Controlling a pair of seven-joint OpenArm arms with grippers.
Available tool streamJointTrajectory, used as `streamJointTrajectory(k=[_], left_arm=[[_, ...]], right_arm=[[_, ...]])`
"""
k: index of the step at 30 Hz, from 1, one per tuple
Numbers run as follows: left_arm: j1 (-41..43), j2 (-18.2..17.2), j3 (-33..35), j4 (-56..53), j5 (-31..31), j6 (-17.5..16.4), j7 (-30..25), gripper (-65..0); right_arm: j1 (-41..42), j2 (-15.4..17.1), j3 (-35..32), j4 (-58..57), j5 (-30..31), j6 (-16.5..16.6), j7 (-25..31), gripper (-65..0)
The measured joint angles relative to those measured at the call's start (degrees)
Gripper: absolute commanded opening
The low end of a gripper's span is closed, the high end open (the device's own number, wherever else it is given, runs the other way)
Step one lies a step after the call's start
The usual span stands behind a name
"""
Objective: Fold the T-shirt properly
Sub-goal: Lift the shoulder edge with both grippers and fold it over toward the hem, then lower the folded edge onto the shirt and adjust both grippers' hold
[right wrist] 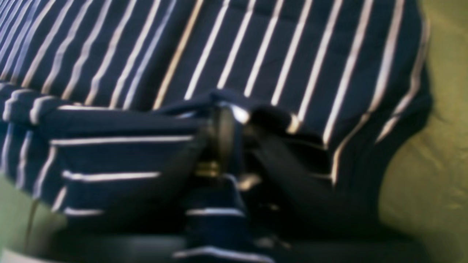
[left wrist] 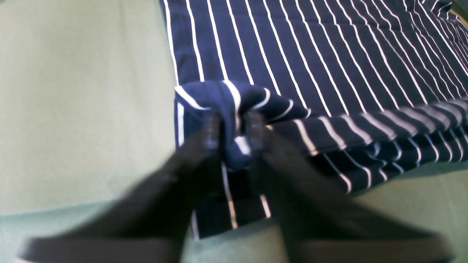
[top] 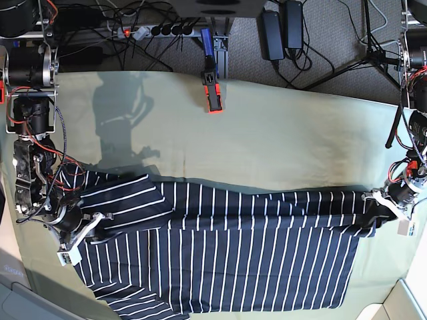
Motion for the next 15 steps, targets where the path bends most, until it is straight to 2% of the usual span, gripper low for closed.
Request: streamJointTrajectory(k=[2,3,8,11,13,15], left_arm=[[0.0,0.02,0.0,0.0,0.07,0.0,0.07,-34.3],[-0.07,0.0,0.0,0.0,0.02,0.0,0.87,-34.2],[-0.07,-0.22,-2.29,0.0,-1.55,0.22,7.19,-34.2],[-0.11,-1.29,-5.99,0.0,-4.5,0.7,8.98,-34.2],[-0.11,-2.47,-8.33,-0.02,-6.6,0.83,11.1,-34.2],[-0.11,-3.34,-9.7,-0.02,-9.01,0.85,13.14,-31.6]], right_arm=[[0.0,-0.35,0.02,-0.02,0.07,-0.02,0.09,-24.6],[-0.02,-0.44,0.02,-0.02,0.24,-0.02,0.02,-20.6],[0.0,-0.85,3.72,0.02,-0.46,-0.07,-3.32,-20.9],[0.0,-0.7,10.27,0.02,0.37,-0.07,-5.57,-20.9],[0.22,-0.66,15.63,0.02,2.38,-0.07,-9.4,-20.9],[0.13,-0.7,20.92,0.02,4.55,-0.07,-12.76,-20.9]])
